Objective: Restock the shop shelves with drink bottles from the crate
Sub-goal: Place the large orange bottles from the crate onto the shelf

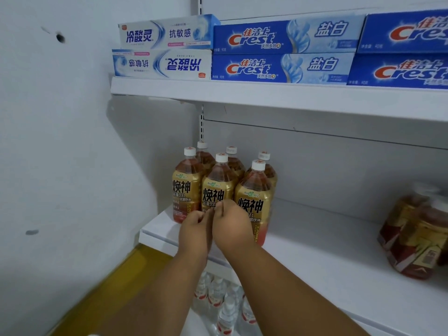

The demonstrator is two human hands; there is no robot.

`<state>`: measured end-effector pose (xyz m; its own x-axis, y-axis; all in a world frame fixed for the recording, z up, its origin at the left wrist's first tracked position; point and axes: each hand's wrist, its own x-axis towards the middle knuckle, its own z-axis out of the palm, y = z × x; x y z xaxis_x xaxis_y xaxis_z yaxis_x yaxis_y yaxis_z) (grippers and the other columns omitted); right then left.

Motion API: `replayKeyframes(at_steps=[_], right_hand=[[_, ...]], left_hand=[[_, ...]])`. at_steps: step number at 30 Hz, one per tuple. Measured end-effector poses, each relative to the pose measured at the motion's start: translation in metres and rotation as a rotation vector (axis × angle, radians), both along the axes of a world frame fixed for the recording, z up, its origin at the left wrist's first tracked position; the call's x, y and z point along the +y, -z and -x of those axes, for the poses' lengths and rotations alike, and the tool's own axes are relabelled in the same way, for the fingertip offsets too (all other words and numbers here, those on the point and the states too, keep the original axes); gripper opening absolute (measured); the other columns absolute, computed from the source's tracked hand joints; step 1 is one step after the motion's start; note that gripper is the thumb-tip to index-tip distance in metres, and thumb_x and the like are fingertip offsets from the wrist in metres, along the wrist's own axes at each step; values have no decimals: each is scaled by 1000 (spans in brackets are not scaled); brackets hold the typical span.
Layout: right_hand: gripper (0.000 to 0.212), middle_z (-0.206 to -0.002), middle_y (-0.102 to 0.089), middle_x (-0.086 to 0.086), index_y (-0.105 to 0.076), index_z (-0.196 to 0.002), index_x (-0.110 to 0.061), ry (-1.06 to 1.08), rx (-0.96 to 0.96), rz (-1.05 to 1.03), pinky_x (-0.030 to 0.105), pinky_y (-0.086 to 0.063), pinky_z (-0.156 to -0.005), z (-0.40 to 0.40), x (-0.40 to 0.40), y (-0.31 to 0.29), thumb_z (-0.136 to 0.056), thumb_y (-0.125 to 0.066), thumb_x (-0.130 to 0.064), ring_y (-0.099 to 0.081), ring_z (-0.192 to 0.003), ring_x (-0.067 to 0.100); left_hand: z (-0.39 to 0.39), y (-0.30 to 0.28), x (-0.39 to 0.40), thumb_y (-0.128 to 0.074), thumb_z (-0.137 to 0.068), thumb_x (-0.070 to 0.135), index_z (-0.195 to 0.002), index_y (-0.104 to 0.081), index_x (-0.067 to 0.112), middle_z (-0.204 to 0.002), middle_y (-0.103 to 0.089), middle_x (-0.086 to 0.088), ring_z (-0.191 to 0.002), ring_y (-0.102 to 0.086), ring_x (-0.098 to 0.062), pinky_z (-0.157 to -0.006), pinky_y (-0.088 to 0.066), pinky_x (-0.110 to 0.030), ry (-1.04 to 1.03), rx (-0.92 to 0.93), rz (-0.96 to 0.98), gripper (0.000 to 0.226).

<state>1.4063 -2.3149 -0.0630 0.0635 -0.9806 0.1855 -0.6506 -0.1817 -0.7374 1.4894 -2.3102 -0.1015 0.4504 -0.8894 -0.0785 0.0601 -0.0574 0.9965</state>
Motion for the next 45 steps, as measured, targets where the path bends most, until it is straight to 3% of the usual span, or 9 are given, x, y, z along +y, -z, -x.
replayKeyframes(at_steps=[7, 10, 16, 20, 28, 33, 39, 43, 45], right_hand=[[17, -78, -65, -10, -59, -91, -27, -66, -217, 184, 19, -43, -57, 29, 67, -8, -102, -47, -30, -61, -72, 2], [8, -80, -68, -16, -61, -92, -35, -93, -309, 204, 15, -51, -63, 57, 111, -1, -96, -57, -29, -65, -76, -1], [19, -76, -66, -21, -57, -84, -35, -101, -359, 129, 23, -50, -57, 122, 189, 34, -92, -59, -19, -61, -62, 4], [16, -82, -66, -15, -56, -84, -34, -96, -372, 108, 24, -51, -57, 162, 238, 49, -91, -59, -20, -62, -67, 9], [5, -76, -67, -2, -59, -87, -27, -47, -356, 28, 41, -56, -64, 277, 363, 97, -90, -60, -23, -63, -69, 15], [10, -71, -61, -7, -58, -85, -29, 7, -332, -21, 28, -50, -53, 319, 424, 129, -88, -62, -20, -55, -60, 6], [15, -72, -58, -12, -59, -89, -25, 93, -237, -75, 26, -50, -60, 344, 457, 171, -86, -68, -14, -54, -65, 4], [22, -73, -61, -13, -55, -82, -35, 216, -252, -112, 22, -52, -61, 343, 471, 218, -85, -71, -20, -59, -71, 4], [21, -75, -62, -13, -57, -85, -34, 240, -270, -172, 23, -53, -63, 345, 474, 245, -85, -72, -20, -60, -71, 4]], left_hand=[[14, -16, 74, -58, -96, 35, -84, -67, 34, -85, -75, 11, -76, -71, -3, -68, -54, -29, 1, -158, 207, 16], [25, -19, 122, -57, -84, 45, -90, -68, 29, -88, -75, 5, -82, -73, -9, -71, -58, -32, 112, -206, 240, 20], [73, 3, 201, -60, -100, 18, -82, -64, 30, -84, -72, 2, -82, -70, -19, -73, -58, -37, 205, -315, 254, 22], [119, 23, 251, -58, -100, 11, -80, -61, 29, -77, -66, 9, -76, -64, -10, -71, -54, -27, 248, -320, 290, 27], [231, 67, 368, -58, -99, 9, -74, -64, 39, -73, -68, 13, -69, -64, 0, -60, -51, -15, 303, -224, 237, 39], [264, 100, 425, -59, -92, 19, -74, -64, 40, -70, -65, 10, -61, -58, -4, -54, -48, -19, 371, -252, 154, 27], [276, 145, 453, -57, -97, 0, -83, -62, 21, -73, -66, 3, -71, -63, -8, -66, -53, -23, 475, -255, 84, 27], [281, 190, 457, -59, -89, 19, -81, -66, 23, -75, -67, 0, -67, -61, -2, -62, -47, -10, 542, -244, 8, 11], [287, 216, 457, -60, -87, 27, -82, -67, 28, -76, -66, -3, -69, -61, -8, -65, -51, -19, 541, -236, -28, 8]])
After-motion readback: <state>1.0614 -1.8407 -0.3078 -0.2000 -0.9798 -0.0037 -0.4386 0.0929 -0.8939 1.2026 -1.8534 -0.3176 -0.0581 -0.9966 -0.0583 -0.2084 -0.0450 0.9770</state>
